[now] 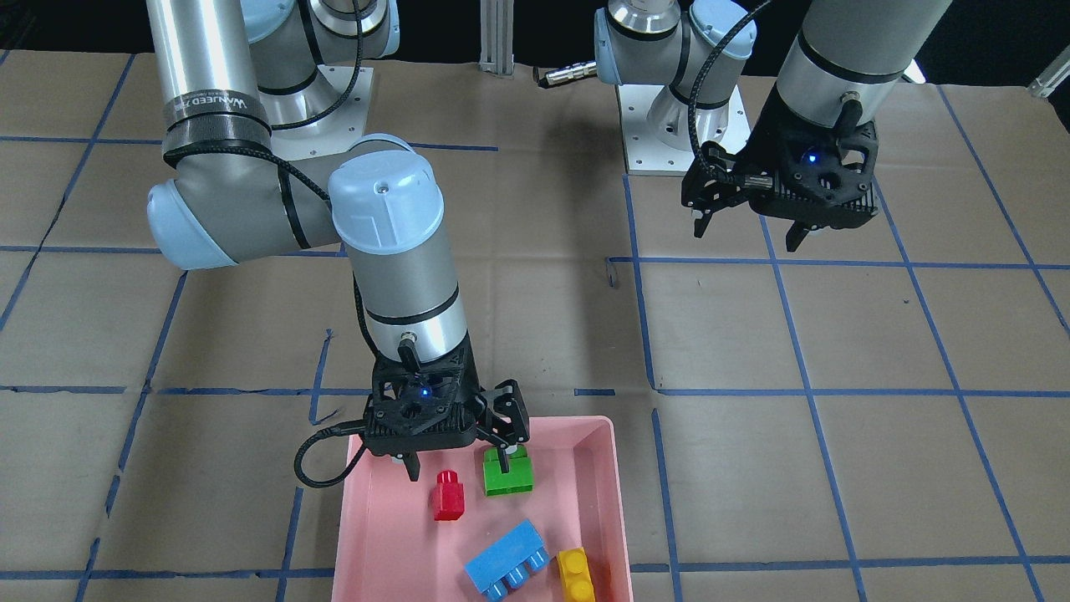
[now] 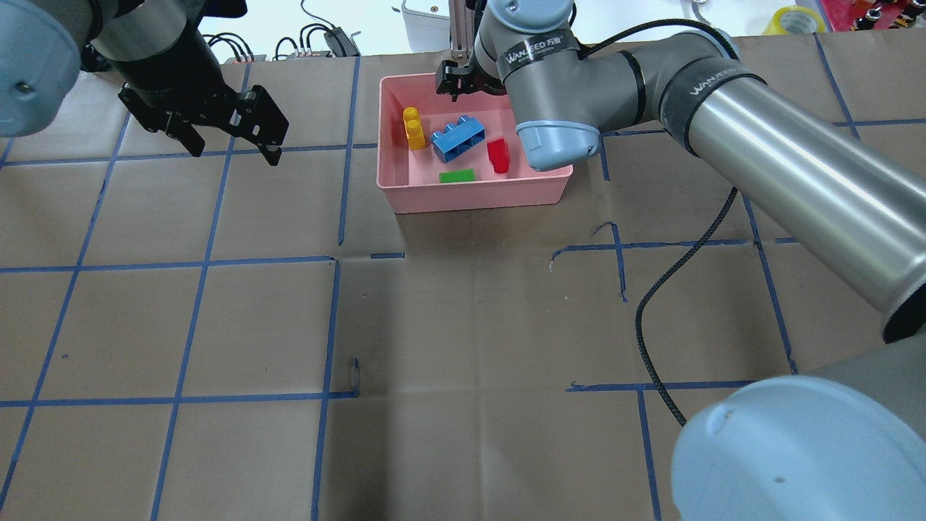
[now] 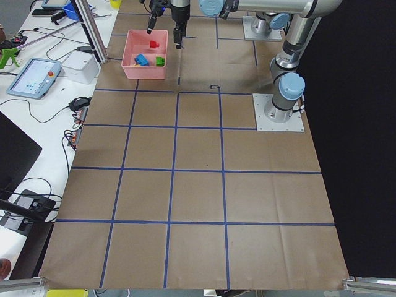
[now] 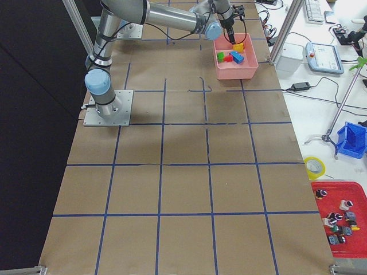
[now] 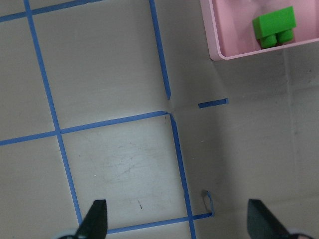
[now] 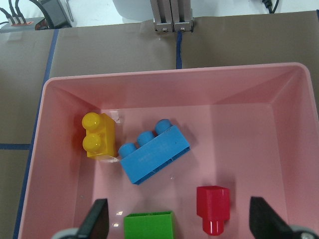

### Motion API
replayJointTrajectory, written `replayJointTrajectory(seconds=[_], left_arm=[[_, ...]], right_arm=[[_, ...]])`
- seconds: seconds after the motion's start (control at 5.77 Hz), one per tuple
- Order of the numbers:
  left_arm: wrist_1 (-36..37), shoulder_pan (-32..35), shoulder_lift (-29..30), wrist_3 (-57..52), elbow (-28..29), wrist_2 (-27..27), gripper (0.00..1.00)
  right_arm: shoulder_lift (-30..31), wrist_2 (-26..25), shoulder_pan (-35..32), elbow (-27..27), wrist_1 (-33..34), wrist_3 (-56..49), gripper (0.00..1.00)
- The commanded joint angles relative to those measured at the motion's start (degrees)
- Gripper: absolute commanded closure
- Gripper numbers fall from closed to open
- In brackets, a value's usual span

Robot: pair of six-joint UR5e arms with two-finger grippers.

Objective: Put all blocks into box

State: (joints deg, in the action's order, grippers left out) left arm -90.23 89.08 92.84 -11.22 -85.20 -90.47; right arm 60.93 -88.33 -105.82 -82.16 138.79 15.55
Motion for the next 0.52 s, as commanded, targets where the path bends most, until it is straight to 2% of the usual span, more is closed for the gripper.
replayJointTrajectory(seconds=[0.0, 0.17, 0.35], left_arm=[[0.05, 0.31, -1.08, 0.49, -0.22, 0.39, 0.0], [0.14, 0.31, -1.96, 0.58, -1.1, 0.12, 0.0], [0.49, 0.31, -1.7, 0.67, -1.46, 0.3, 0.0]], right_arm=[[0.07, 0.0, 0.0, -0.1, -0.01, -0.08, 0.0], [0.07, -0.43, 0.0, -0.1, -0.18, -0.25, 0.0], [1.37, -0.52, 0.7, -0.01, -4.71, -3.3, 0.0]])
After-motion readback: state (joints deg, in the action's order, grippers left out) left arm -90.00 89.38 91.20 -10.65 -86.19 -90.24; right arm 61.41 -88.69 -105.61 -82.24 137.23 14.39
